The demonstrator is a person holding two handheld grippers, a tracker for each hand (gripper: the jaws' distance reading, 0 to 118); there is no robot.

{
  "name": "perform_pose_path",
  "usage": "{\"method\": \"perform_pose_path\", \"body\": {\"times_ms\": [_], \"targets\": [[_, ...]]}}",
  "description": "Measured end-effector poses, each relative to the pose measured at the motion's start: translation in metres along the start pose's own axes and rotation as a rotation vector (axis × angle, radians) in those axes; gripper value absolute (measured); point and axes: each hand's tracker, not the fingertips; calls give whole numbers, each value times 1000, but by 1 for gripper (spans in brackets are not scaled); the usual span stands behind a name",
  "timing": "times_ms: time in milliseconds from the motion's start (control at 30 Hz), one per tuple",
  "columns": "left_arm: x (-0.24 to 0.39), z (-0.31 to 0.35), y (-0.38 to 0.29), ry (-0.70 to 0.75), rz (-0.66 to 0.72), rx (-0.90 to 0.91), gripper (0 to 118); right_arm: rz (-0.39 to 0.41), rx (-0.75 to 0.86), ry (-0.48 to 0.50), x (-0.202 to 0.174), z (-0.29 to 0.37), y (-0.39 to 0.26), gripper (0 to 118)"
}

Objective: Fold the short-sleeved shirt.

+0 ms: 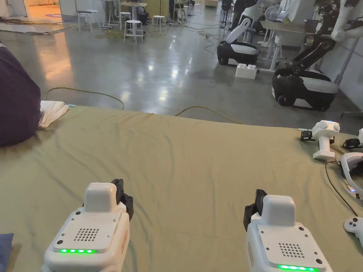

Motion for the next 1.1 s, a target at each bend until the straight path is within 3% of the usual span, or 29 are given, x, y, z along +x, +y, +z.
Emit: {"method": "perform_pose_path", "body": {"times_ms": [167,233,267,333,367,400,500,533,667,733,933,1100], "targets": [[-1,3,4,0,-1,5,6,-41,-15,-24,6,-1,-4,0],[0,4,5,-4,-6,8,12,-47,-22,-26,7,0,-5,1],[1,4,5,-4,-11,9,18,-45,-28,-42,7,0,-7,9],[1,5,5,-8,-20,6,28,-44,-33,-62,8,1,-8,38],[1,5,5,-15,-20,2,46,-47,-34,-61,9,2,-9,58],[2,5,5,-19,-18,0,46,-53,-36,-61,10,2,-10,58],[-1,6,4,-34,8,9,65,-57,-42,-55,14,2,-11,68],[-2,6,4,-35,19,16,65,-53,-45,-54,14,1,-11,69],[-7,4,5,-38,64,15,77,-37,-39,-69,13,2,-12,95],[-10,5,6,-74,94,15,78,-53,-29,-62,14,4,-11,105],[-11,4,5,-103,97,41,78,-76,-7,-14,15,5,-10,107],[-8,4,3,-52,-3,73,79,-89,30,-16,11,6,-6,107]]}}
